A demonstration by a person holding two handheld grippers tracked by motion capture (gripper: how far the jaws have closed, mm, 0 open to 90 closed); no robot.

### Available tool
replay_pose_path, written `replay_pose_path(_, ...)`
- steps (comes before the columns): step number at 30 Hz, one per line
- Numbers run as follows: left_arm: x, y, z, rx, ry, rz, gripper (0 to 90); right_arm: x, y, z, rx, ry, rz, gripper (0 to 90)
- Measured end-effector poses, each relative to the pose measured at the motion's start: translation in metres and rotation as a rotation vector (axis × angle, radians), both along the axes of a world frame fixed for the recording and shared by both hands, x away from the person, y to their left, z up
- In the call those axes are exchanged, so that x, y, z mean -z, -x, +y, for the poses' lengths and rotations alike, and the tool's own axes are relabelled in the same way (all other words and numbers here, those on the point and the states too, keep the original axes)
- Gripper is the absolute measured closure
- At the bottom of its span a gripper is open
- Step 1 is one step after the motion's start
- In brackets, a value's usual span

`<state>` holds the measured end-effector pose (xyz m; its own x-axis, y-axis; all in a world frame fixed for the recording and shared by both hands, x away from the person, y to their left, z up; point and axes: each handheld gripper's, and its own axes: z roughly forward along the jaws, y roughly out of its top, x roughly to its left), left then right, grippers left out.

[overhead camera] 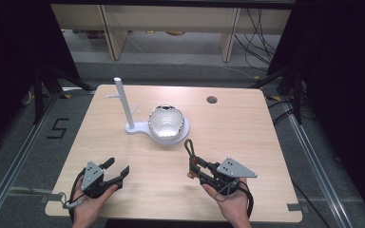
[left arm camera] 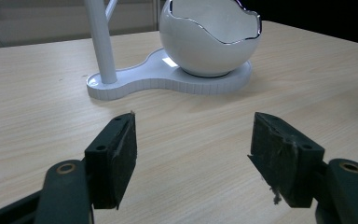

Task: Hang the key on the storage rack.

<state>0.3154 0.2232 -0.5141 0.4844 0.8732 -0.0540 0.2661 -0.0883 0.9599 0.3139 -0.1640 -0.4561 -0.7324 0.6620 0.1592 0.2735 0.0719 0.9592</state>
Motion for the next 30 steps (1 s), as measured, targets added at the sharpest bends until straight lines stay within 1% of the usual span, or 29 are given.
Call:
replay_pose_path(3,0.0,0.0,-0.001,0.004,0.004,-0.002,31.0,0.0,0.001,0.001,0.01,-0.008,0.004,68.9)
replay_pose_path(4,0.0,0.001,-0.001,0.006,-0.005,0.003,31.0,0.0,-0.001,0.002,0.004,-0.008,-0.019,68.9)
replay_pose_path(7,0.0,0.001,-0.002,0.007,-0.003,0.004,31.0,-0.001,0.0,0.003,0.01,-0.003,-0.008,68.9)
replay_pose_path(8,0.0,0.001,-0.002,0.006,-0.004,0.004,31.0,-0.001,0.0,0.005,0.026,0.001,-0.004,68.8)
replay_pose_path(10,-0.001,0.001,-0.002,0.009,-0.003,0.001,31.0,-0.001,0.0,0.005,0.024,-0.008,-0.006,68.8)
replay_pose_path(11,-0.001,0.001,-0.002,0.009,-0.003,0.001,31.0,-0.001,-0.001,0.005,0.013,0.001,-0.017,68.9)
replay_pose_path(12,-0.001,0.001,-0.002,0.009,-0.002,0.001,31.0,-0.002,-0.002,0.006,0.014,-0.01,-0.019,68.8)
replay_pose_path(15,-0.001,0.002,-0.002,0.011,-0.004,0.001,31.0,-0.002,-0.002,0.007,0.009,-0.01,-0.012,68.8)
replay_pose_path(16,-0.001,0.002,-0.002,0.011,-0.003,0.001,31.0,-0.002,-0.002,0.007,0.012,-0.009,-0.022,68.9)
replay_pose_path(17,-0.001,0.002,-0.002,0.011,-0.003,0.001,31.0,-0.002,-0.002,0.007,0.012,-0.009,-0.022,68.9)
replay_pose_path(18,-0.001,0.002,-0.002,0.011,-0.003,0.0,31.0,-0.002,-0.002,0.007,0.001,-0.013,-0.013,68.9)
replay_pose_path(19,-0.001,0.001,-0.002,0.016,0.005,-0.009,31.0,-0.002,-0.002,0.008,0.006,-0.015,-0.017,68.9)
replay_pose_path(20,-0.003,0.002,-0.002,0.012,0.0,-0.002,31.0,-0.002,-0.003,0.007,0.015,-0.002,-0.031,68.9)
replay_pose_path(22,-0.004,0.003,-0.003,0.014,0.002,-0.004,31.0,-0.002,-0.002,0.008,0.013,-0.01,-0.025,68.9)
replay_pose_path(23,-0.004,0.002,-0.003,0.02,0.015,-0.012,31.0,-0.002,-0.003,0.008,0.004,-0.012,-0.027,68.9)
replay_pose_path(24,-0.006,0.003,-0.004,0.022,0.012,-0.01,31.0,-0.002,-0.003,0.009,0.001,-0.012,-0.026,68.9)
replay_pose_path(25,-0.008,0.004,-0.005,0.03,0.024,-0.016,31.0,-0.002,-0.002,0.009,0.005,-0.01,-0.024,68.9)
replay_pose_path(26,-0.012,0.006,-0.006,0.036,0.027,-0.017,30.9,-0.003,-0.004,0.009,0.004,0.014,-0.046,68.9)
replay_pose_path(27,-0.012,0.006,-0.006,0.036,0.027,-0.017,31.0,-0.003,-0.004,0.009,0.004,0.014,-0.046,68.9)
replay_pose_path(28,-0.015,0.006,-0.007,0.043,0.03,-0.019,31.0,-0.002,-0.003,0.01,0.004,0.003,-0.024,68.9)
replay_pose_path(29,-0.017,0.007,-0.008,0.047,0.033,-0.018,30.9,-0.002,-0.002,0.011,0.005,0.0,-0.028,68.9)
replay_pose_path(30,-0.02,0.007,-0.01,0.061,0.05,-0.025,30.9,-0.002,-0.002,0.012,0.004,0.001,-0.024,68.9)
